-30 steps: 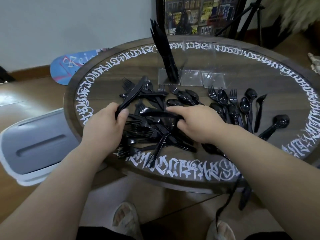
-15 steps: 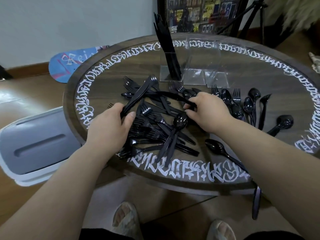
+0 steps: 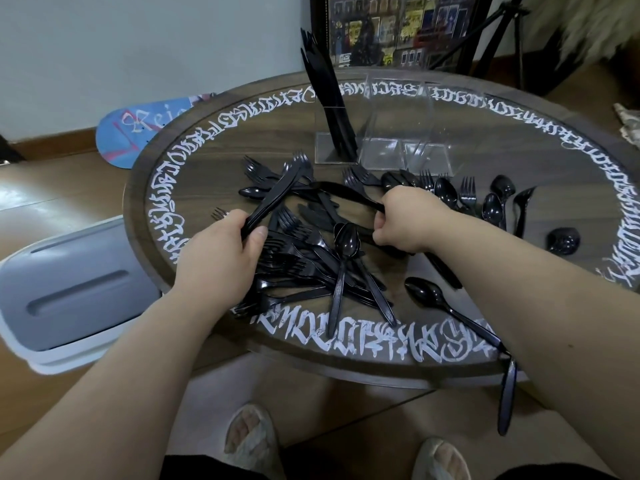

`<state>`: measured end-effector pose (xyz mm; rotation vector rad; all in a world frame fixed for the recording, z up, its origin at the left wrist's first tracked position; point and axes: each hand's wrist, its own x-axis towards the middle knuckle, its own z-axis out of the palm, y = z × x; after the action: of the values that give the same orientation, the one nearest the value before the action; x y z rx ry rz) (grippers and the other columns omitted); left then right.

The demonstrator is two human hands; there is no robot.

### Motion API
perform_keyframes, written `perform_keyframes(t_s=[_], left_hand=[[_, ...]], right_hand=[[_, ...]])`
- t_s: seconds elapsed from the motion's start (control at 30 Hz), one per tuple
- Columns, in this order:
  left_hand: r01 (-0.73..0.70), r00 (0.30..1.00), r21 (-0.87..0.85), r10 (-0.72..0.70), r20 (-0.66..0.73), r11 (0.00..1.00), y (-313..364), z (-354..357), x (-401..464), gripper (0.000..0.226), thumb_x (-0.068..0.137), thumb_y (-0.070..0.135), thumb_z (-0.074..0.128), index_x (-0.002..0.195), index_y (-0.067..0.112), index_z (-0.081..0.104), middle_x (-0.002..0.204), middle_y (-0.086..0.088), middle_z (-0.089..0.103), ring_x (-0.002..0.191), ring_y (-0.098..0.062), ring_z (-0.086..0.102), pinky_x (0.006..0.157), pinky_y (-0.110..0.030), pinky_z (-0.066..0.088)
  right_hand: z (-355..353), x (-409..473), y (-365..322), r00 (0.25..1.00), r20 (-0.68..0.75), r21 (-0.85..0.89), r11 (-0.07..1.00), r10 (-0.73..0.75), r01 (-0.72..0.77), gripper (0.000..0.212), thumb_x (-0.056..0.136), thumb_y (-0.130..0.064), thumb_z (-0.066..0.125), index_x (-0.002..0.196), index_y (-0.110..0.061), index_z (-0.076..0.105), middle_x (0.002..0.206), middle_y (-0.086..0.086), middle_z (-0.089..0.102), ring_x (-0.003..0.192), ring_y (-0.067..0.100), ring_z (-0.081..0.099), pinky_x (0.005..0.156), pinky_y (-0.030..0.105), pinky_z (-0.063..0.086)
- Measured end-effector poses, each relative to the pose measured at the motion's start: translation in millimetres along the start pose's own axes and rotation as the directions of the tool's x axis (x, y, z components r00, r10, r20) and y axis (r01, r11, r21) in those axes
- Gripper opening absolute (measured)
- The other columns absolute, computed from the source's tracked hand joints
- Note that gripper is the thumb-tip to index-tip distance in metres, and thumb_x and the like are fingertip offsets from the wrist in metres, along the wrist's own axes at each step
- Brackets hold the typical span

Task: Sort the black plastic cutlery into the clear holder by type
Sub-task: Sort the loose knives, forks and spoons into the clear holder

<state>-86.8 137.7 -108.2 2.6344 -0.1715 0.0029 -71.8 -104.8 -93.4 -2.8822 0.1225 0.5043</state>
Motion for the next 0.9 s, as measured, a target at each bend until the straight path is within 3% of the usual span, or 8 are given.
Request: perform_keyframes(t_s=[0.13, 0.27, 0.4, 0.5, 0.6, 0.67, 0.73, 0.9], left_hand=[[0.019, 1.000, 0.004, -0.019, -0.017, 1.000, -2, -2, 0, 0.028, 0.098, 0.037, 0.043, 0.096, 0.011, 0.052, 0.077, -0.005, 0.056, 0.079, -0.034, 0.053, 0.067, -0.038, 0.039], [0.021, 0.999, 0.004, -0.021, -0.028, 1.000, -4, -4, -1, 0.027, 0.098, 0.037, 0.043, 0.092, 0.012, 0.050, 0.073, -0.005, 0.055, 0.074, -0.031, 0.050, 0.065, -0.038, 0.038], [0.031, 0.999, 0.003, -0.031, -0.027, 1.000, -3, -4, -1, 0.025, 0.098, 0.037, 0.043, 0.092, 0.014, 0.050, 0.070, -0.001, 0.052, 0.073, -0.029, 0.049, 0.064, -0.036, 0.036], [0.019, 1.000, 0.011, -0.018, -0.022, 1.000, -3, -3, -1, 0.024, 0.098, 0.037, 0.043, 0.092, 0.014, 0.050, 0.071, 0.000, 0.052, 0.075, -0.031, 0.050, 0.066, -0.037, 0.037], [0.007, 1.000, 0.001, -0.007, -0.024, 1.000, 0, -2, -1, 0.024, 0.098, 0.037, 0.042, 0.092, 0.014, 0.050, 0.072, -0.002, 0.053, 0.075, -0.031, 0.050, 0.065, -0.037, 0.036], [0.005, 1.000, -0.004, -0.005, -0.023, 1.000, 1, -2, 0, 0.024, 0.098, 0.036, 0.042, 0.088, 0.015, 0.047, 0.068, 0.001, 0.049, 0.073, -0.029, 0.047, 0.063, -0.036, 0.033], [0.001, 1.000, -0.001, -0.001, -0.018, 1.000, 3, 0, 0, 0.025, 0.099, 0.036, 0.043, 0.086, 0.015, 0.045, 0.066, 0.003, 0.048, 0.070, -0.028, 0.046, 0.062, -0.036, 0.032], [-0.001, 1.000, 0.002, 0.001, -0.014, 1.000, 7, 1, 0, 0.026, 0.099, 0.037, 0.043, 0.088, 0.013, 0.047, 0.066, 0.004, 0.047, 0.070, -0.026, 0.045, 0.062, -0.035, 0.031]], right_hand=[[-3, -6, 5, 0.999, 0.027, -0.001, 1.000, 0.021, -0.021, 0.014, 0.078, -0.017, 0.062, 0.084, -0.006, 0.068, 0.078, 0.007, 0.067, 0.079, 0.028, 0.063, 0.069, 0.035, 0.054], [2, -8, 9, 0.999, -0.032, 0.008, 0.999, -0.041, 0.041, 0.011, 0.081, -0.023, 0.063, 0.088, -0.014, 0.064, 0.084, -0.001, 0.063, 0.086, 0.024, 0.061, 0.077, 0.035, 0.052], [5, -8, 11, 0.997, -0.025, 0.031, 0.997, -0.069, 0.070, 0.017, 0.079, -0.034, 0.070, 0.078, -0.023, 0.058, 0.079, -0.007, 0.059, 0.083, 0.020, 0.058, 0.075, 0.031, 0.049], [5, -7, 14, 0.999, -0.005, -0.001, 0.999, -0.045, 0.045, 0.019, 0.082, -0.028, 0.066, 0.068, -0.023, 0.055, 0.073, -0.005, 0.059, 0.080, 0.022, 0.059, 0.069, 0.029, 0.047], [7, -9, 17, 0.995, -0.057, -0.029, 0.997, -0.076, 0.075, 0.011, 0.085, -0.024, 0.056, 0.078, -0.016, 0.060, 0.078, 0.001, 0.062, 0.082, 0.025, 0.060, 0.066, 0.030, 0.045], [5, -11, 17, 0.994, -0.052, 0.022, 0.995, -0.093, 0.094, 0.015, 0.083, -0.032, 0.063, 0.084, -0.017, 0.060, 0.081, -0.002, 0.061, 0.082, 0.022, 0.058, 0.070, 0.031, 0.046], [4, -12, 16, 0.995, -0.007, 0.017, 0.995, -0.098, 0.098, 0.022, 0.078, -0.039, 0.070, 0.083, -0.020, 0.059, 0.078, -0.004, 0.060, 0.078, 0.019, 0.056, 0.071, 0.031, 0.048], [7, -13, 9, 0.999, 0.008, -0.072, 0.996, -0.051, 0.052, 0.017, 0.075, -0.031, 0.068, 0.077, -0.015, 0.061, 0.072, 0.001, 0.062, 0.075, 0.025, 0.060, 0.066, 0.031, 0.052]])
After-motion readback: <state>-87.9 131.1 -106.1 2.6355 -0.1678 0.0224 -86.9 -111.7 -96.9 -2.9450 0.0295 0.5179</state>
